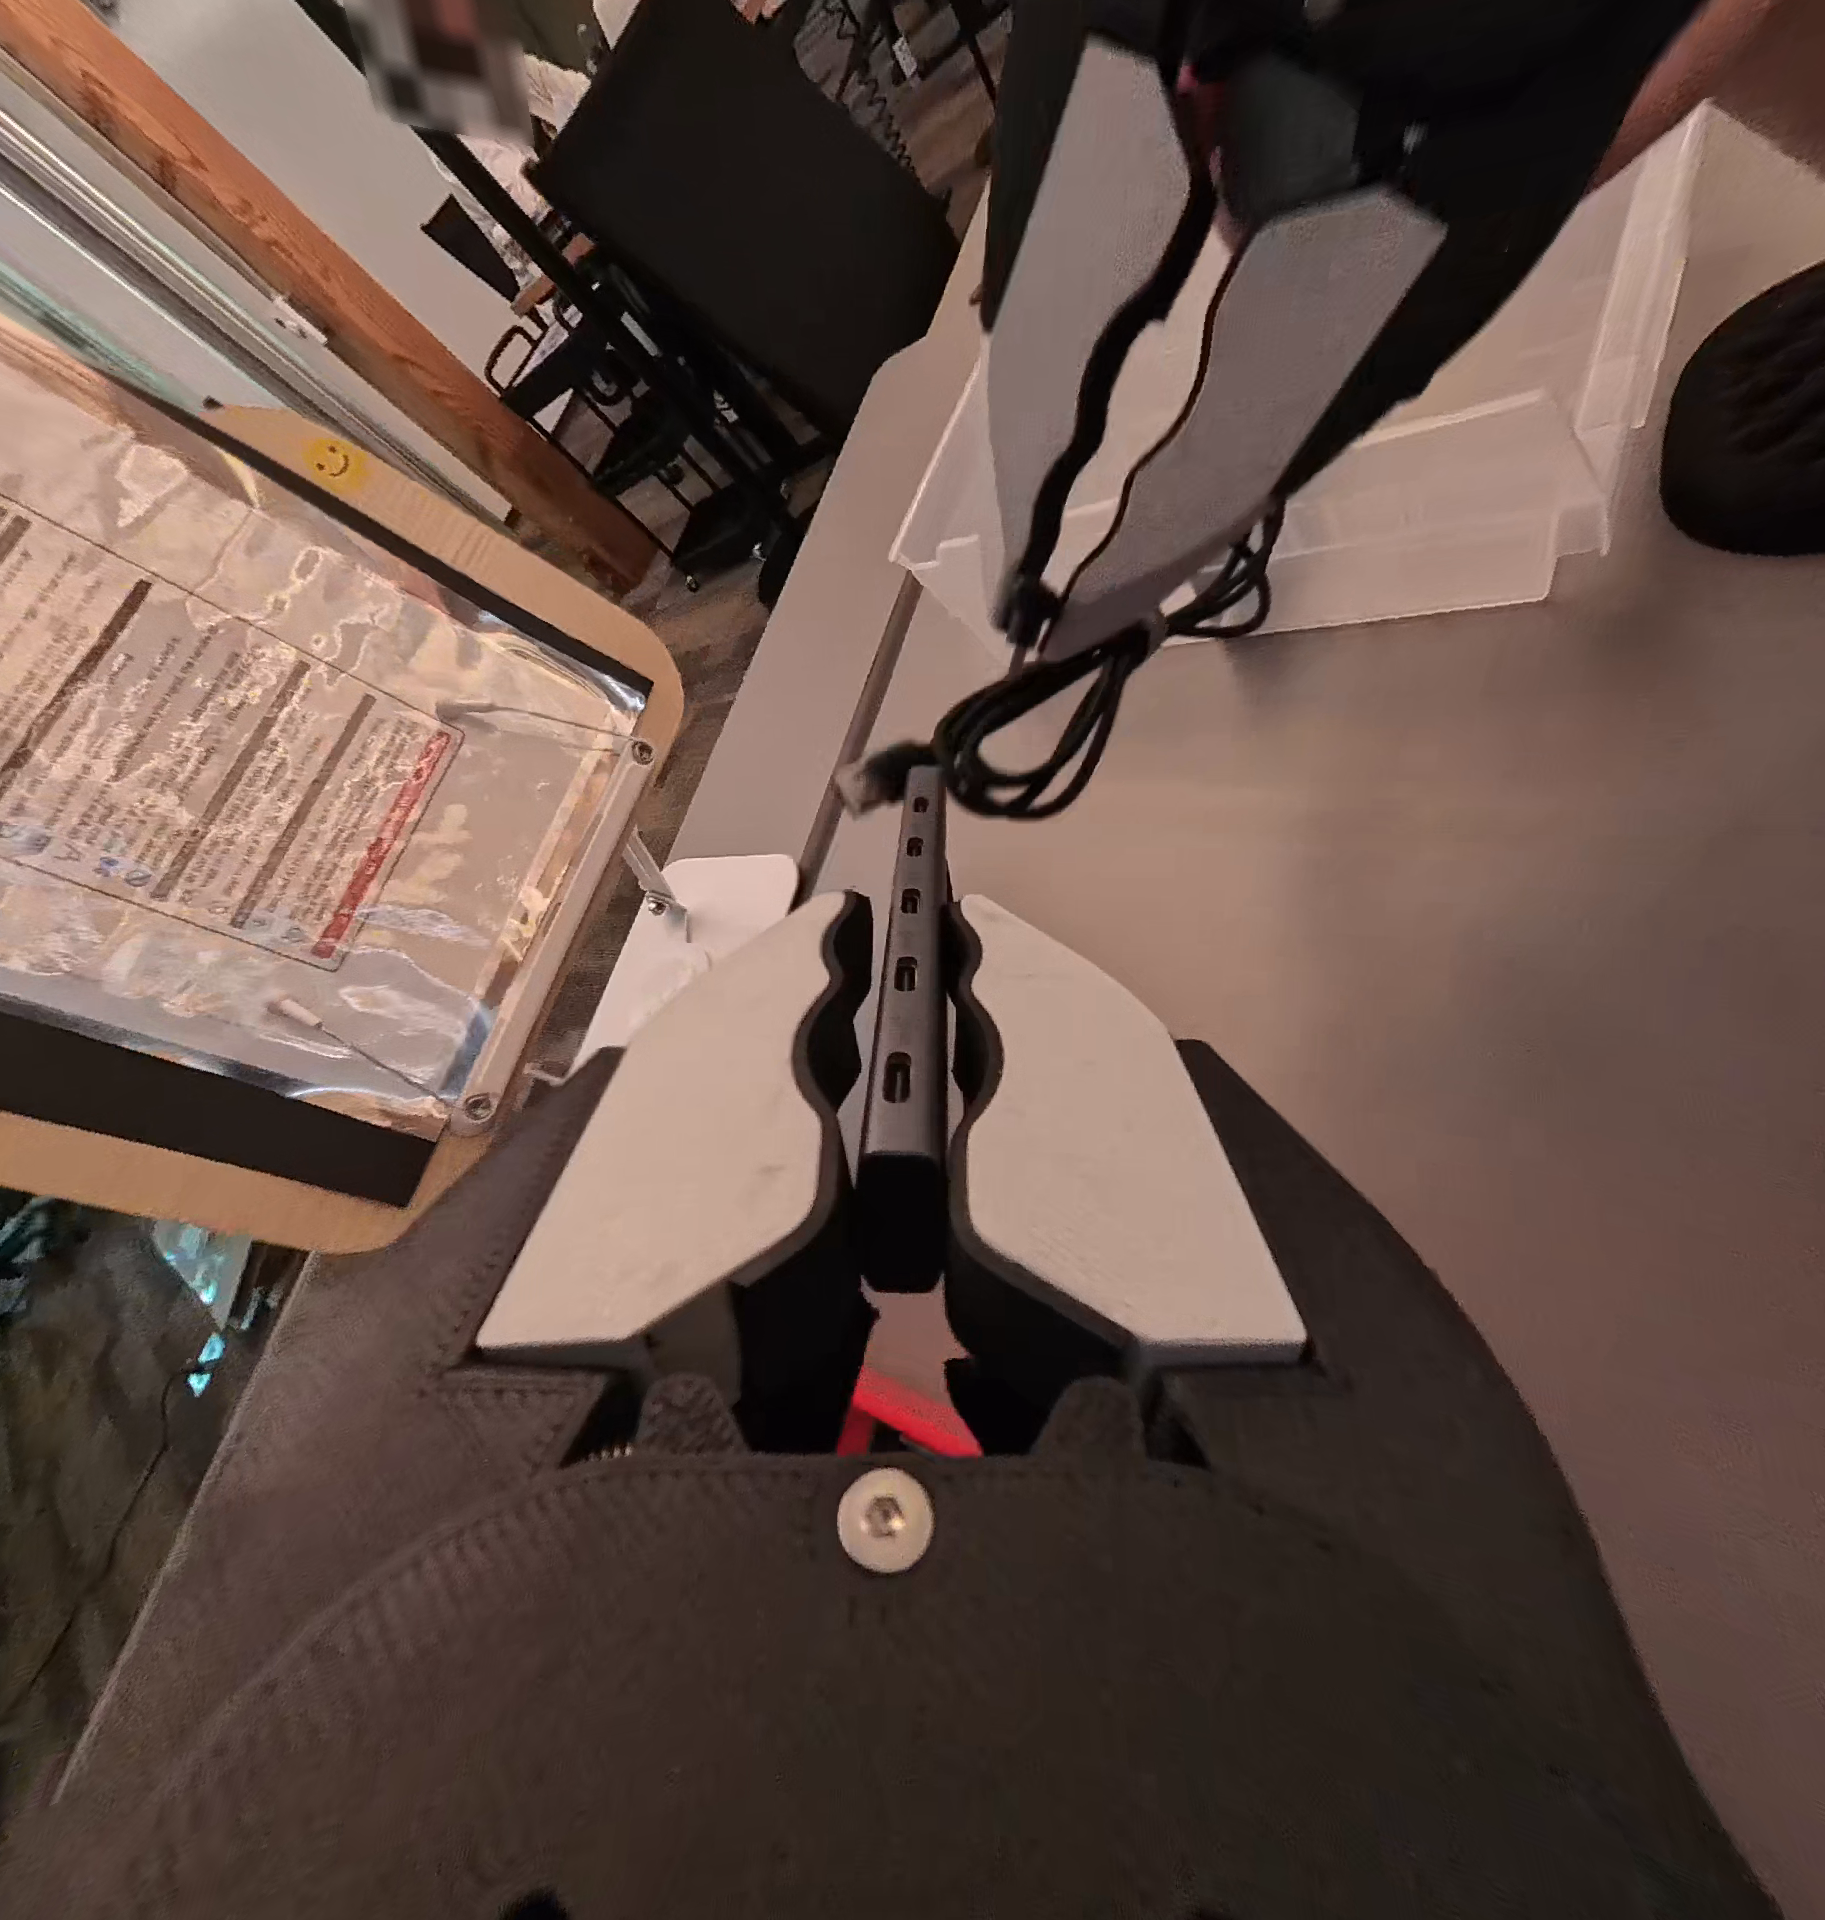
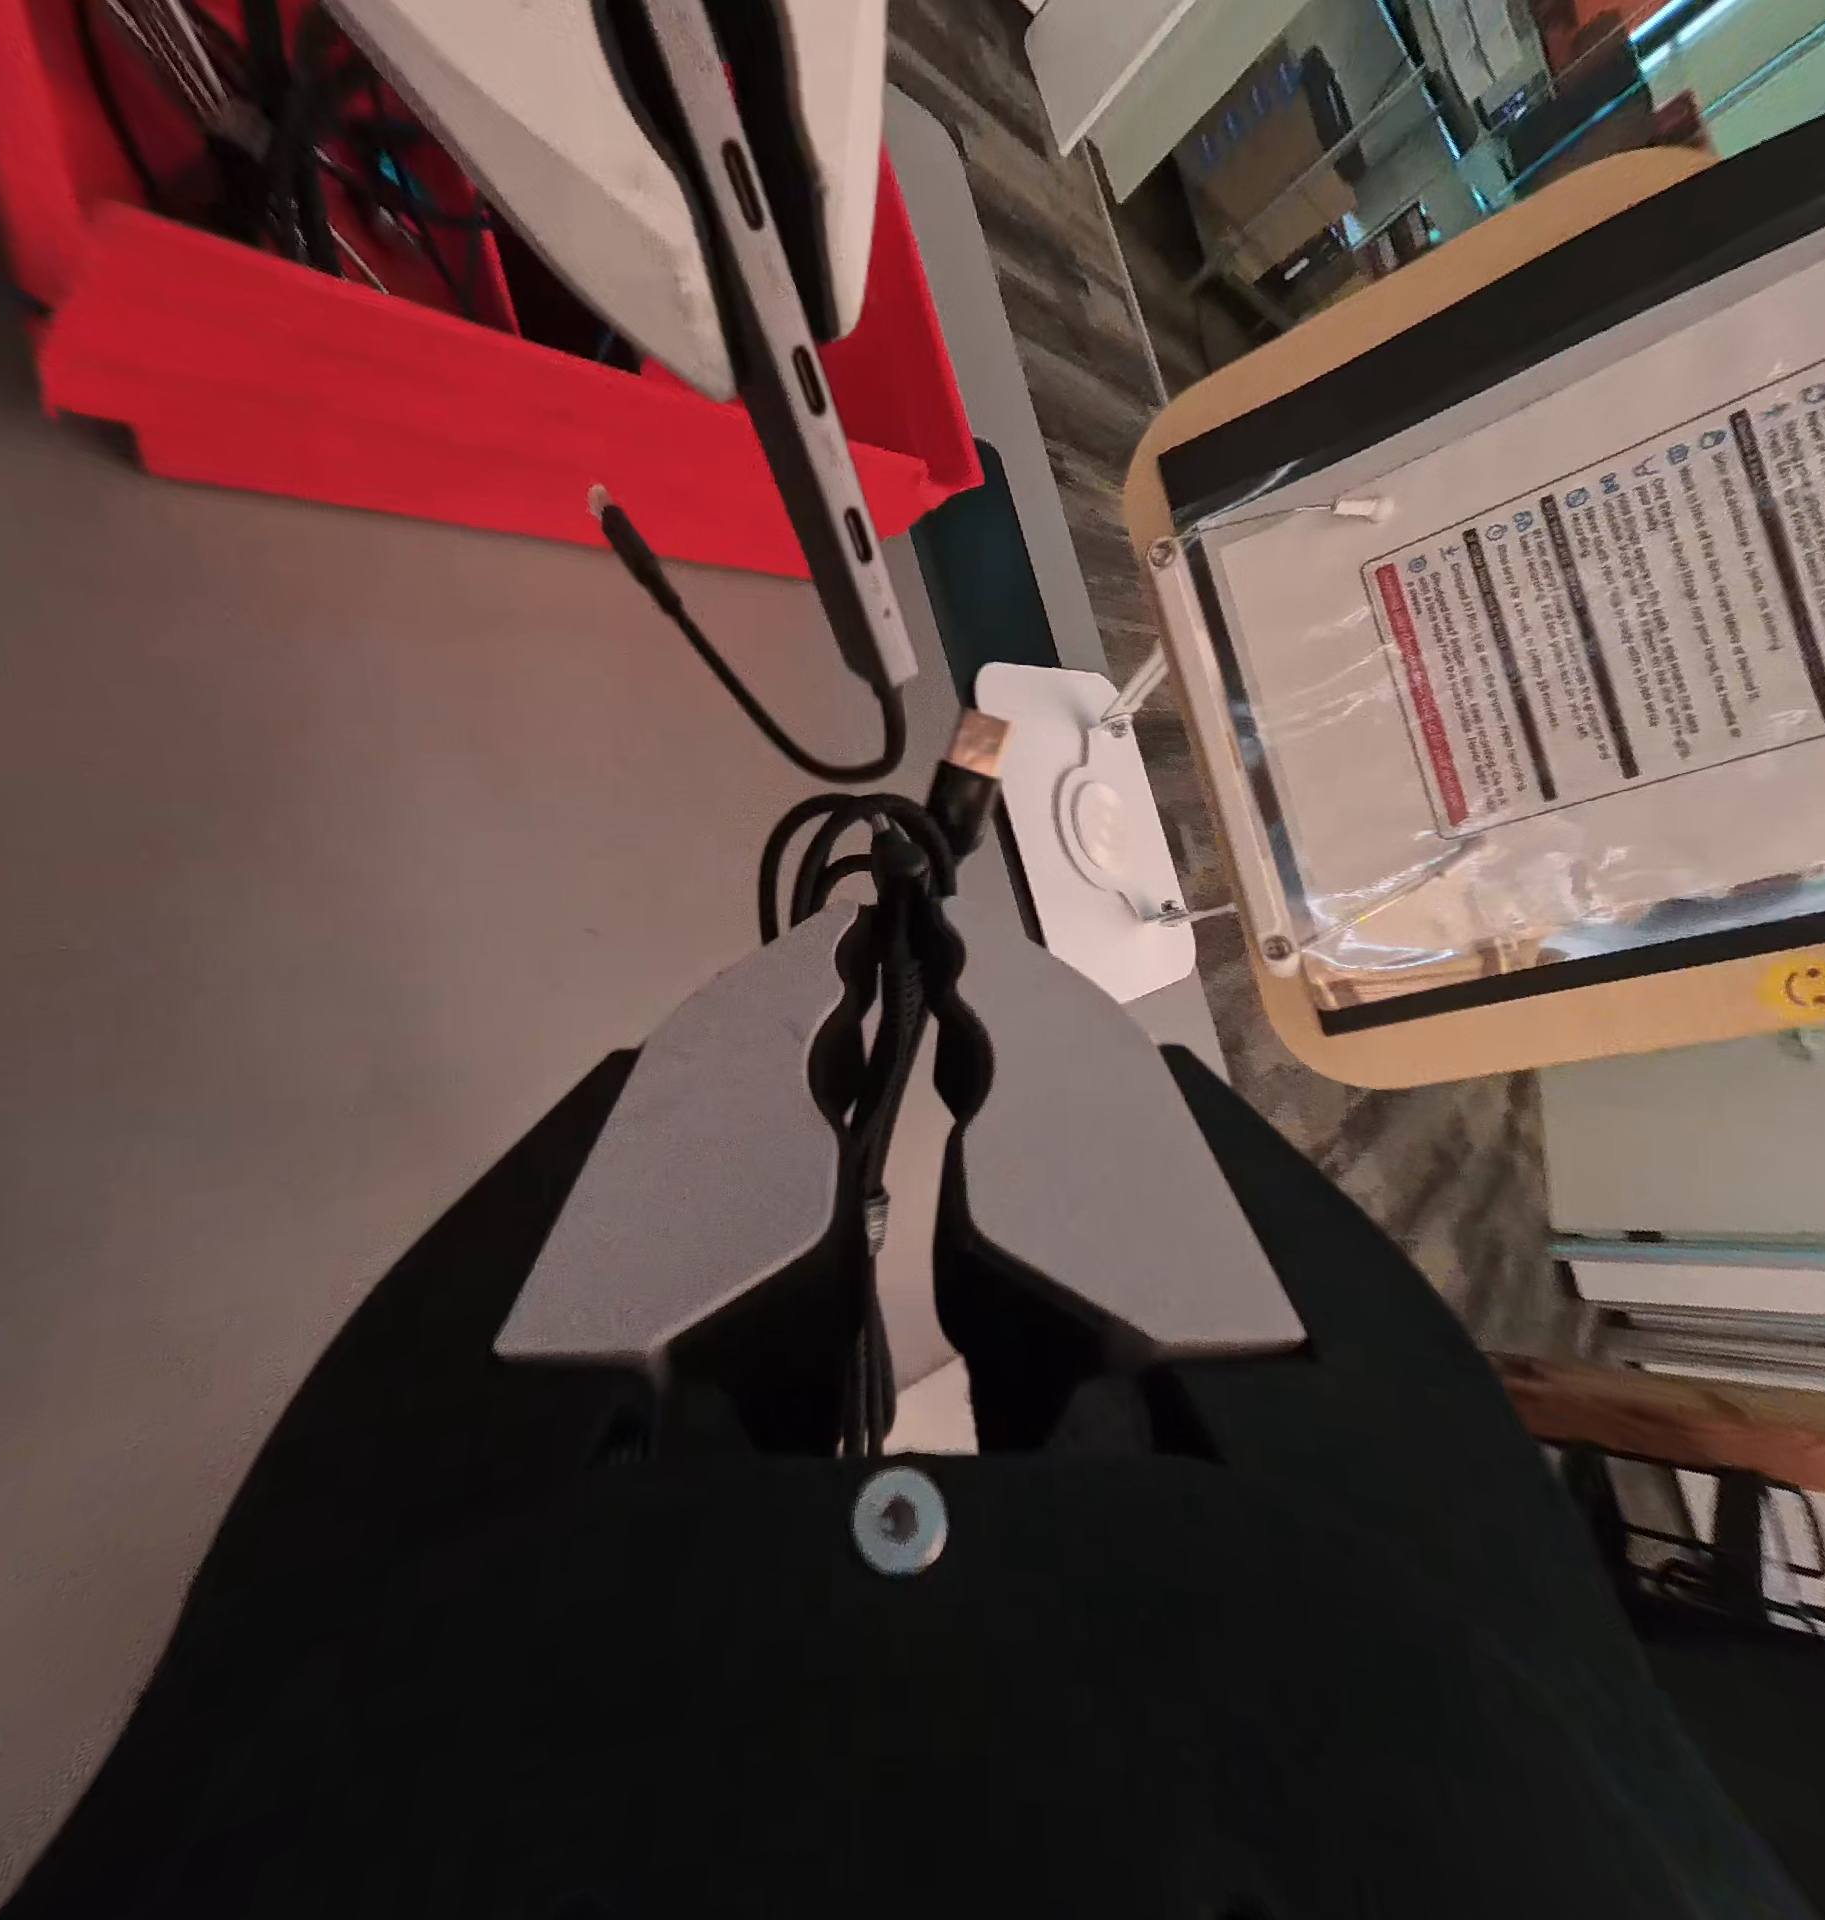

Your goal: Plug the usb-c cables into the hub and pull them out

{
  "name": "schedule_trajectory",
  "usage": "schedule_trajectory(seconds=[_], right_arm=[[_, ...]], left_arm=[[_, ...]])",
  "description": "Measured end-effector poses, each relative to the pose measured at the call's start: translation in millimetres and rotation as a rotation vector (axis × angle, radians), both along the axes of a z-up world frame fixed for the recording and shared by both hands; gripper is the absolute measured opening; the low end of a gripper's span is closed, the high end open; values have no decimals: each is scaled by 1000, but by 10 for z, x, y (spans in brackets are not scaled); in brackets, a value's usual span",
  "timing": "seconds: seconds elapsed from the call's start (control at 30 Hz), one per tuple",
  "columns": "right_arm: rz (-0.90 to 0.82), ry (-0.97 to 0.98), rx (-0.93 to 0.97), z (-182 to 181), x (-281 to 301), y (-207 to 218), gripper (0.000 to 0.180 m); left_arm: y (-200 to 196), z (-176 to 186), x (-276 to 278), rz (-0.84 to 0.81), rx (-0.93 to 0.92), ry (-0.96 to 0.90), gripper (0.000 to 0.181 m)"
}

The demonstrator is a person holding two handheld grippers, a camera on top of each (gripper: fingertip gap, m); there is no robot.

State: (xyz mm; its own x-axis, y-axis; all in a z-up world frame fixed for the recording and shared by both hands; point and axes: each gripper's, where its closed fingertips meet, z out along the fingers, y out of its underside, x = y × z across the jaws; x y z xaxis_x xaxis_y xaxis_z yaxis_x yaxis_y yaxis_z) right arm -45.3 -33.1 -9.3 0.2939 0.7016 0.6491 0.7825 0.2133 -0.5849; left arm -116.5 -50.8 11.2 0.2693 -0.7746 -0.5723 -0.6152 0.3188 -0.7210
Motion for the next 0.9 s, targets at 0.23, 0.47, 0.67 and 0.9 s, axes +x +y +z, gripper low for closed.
schedule_trajectory(seconds=[0.23, 0.47, 0.67, 0.9], right_arm=[[37, -46, 44, -54, -109, -36, 9], [59, -70, 8, -92, -66, -82, 9], [31, -142, -31, -194, 64, -58, 9], [30, -36, -103, -300, 32, 104, 8]], left_arm=[[3, -125, 166, 13, -71, -2, 14], [22, -183, 164, 1, -52, 30, 14], [-57, 31, 120, -28, -30, -51, 14], [-325, 333, 237, -130, 20, -182, 13]])
